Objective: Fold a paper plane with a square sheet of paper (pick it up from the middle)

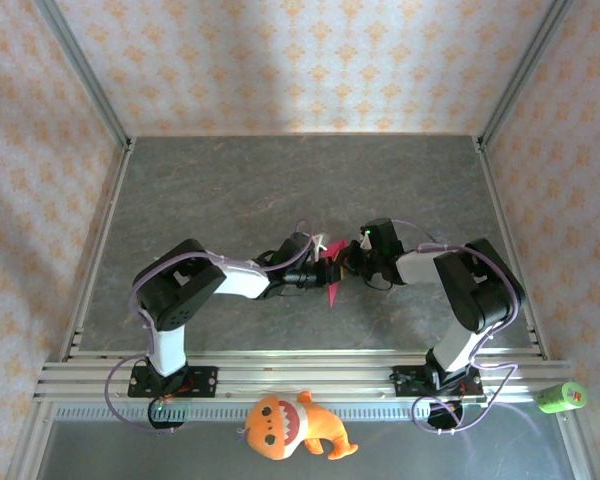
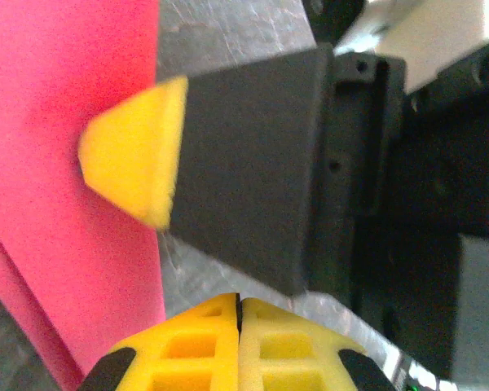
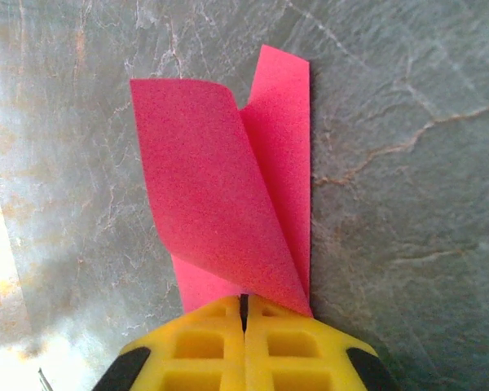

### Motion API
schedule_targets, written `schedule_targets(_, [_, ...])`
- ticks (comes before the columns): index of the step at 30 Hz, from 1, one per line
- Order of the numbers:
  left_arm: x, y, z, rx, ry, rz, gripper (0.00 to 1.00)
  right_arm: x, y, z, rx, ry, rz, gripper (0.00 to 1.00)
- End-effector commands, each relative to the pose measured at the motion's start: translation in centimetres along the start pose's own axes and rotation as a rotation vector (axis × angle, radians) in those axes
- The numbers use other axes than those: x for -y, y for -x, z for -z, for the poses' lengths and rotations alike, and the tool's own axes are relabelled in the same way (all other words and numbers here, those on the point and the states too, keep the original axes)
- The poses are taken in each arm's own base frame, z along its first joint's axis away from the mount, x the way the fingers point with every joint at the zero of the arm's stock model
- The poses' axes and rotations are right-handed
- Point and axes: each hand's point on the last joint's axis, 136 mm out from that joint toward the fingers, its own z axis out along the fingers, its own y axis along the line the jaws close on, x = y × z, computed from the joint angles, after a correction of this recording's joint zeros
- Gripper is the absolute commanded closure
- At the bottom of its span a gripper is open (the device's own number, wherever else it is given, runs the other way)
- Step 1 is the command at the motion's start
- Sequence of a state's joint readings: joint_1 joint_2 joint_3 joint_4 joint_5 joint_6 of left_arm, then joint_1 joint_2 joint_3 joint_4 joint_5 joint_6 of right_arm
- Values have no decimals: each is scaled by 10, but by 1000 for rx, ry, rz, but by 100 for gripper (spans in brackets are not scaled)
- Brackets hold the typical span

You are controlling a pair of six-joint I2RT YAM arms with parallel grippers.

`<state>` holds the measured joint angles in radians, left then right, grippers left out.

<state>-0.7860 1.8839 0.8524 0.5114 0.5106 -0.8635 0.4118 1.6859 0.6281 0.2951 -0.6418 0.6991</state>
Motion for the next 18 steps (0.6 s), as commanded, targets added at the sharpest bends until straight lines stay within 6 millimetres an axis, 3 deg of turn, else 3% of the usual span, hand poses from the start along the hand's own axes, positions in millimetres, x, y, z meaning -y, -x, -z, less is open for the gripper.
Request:
schedule_targets(1, [-21, 1, -5, 9, 105, -3, 93, 36, -22, 0, -46, -129, -59, 97])
schedule_targets(5, [-65, -20, -7, -39, 248, 5, 95, 27, -20, 2, -47, -97, -52, 97])
schedule_targets(10, [-103, -52, 5, -129, 353, -14, 100, 0, -12, 9, -36, -22, -12, 96])
schedule_targets(14, [-117, -83, 20, -232, 352, -66, 100, -25, 6, 26, 34, 9, 56, 93])
schedule_targets(18, [-126, -103, 43, -314, 372, -139, 100, -31, 15, 38, 86, 20, 107, 93])
